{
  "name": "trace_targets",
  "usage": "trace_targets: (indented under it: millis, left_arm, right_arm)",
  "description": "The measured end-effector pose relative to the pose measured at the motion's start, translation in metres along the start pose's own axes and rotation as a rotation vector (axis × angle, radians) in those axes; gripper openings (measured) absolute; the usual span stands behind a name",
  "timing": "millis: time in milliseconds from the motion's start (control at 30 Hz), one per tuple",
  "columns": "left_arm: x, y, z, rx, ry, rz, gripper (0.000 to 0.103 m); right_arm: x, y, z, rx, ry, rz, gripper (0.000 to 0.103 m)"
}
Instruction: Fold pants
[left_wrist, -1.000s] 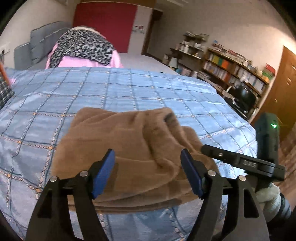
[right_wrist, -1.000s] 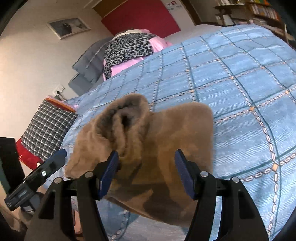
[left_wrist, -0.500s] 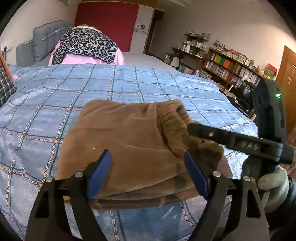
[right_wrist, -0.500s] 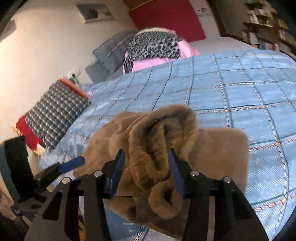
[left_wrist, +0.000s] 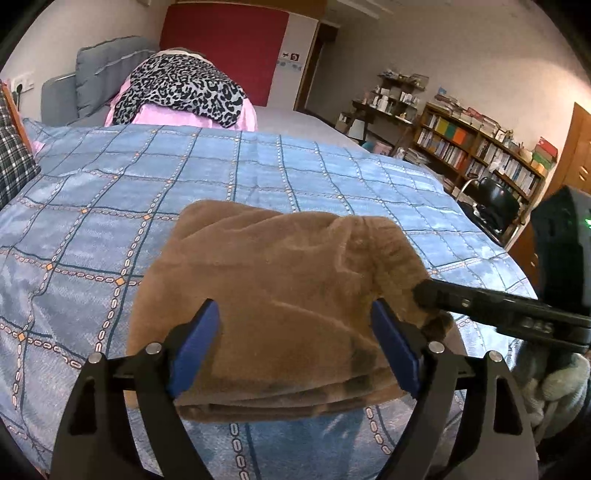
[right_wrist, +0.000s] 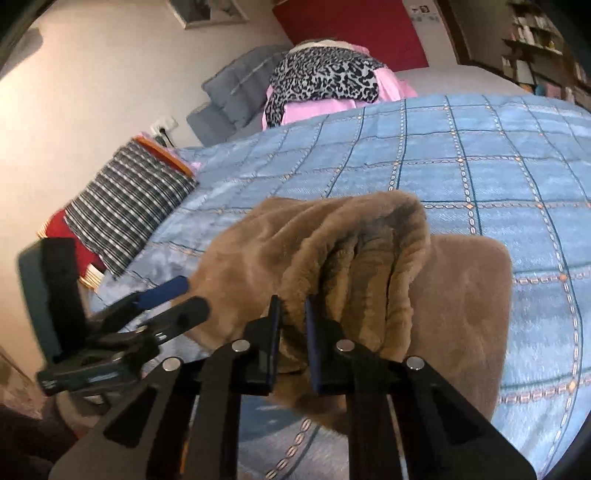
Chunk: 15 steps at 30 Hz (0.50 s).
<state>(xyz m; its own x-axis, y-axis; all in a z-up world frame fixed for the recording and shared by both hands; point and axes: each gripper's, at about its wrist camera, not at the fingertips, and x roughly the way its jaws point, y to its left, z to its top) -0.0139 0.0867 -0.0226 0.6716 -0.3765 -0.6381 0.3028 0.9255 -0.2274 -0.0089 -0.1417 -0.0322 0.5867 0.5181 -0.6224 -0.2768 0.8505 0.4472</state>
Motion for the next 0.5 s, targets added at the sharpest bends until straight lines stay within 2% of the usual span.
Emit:
trace_targets:
  millis: [133, 267, 333, 500]
  left_arm:
    - [0.005, -0.009, -0.001, 0.023, 0.008, -0.014, 0.085]
    - [0.018, -0.022, -0.003, 0.051, 0.029, -0.026, 0.085]
    - [0.026, -0.027, -0.006, 0.069, 0.041, -0.026, 0.085]
    - [0.049, -0.041, -0.019, 0.16, 0.077, 0.034, 0.085]
  right_arm:
    - [-0.015, -0.003, -0.015, 0.047, -0.004, 0.003, 0.012]
    - [-0.006, -0.009, -0.034, 0.044, 0.043, -0.034, 0.012]
    - [0.0, -0.021, -0.042, 0.088, 0.061, -0.039, 0.012]
    - [-0.003, -0.035, -0.045, 0.13, 0.045, -0.017, 0.016]
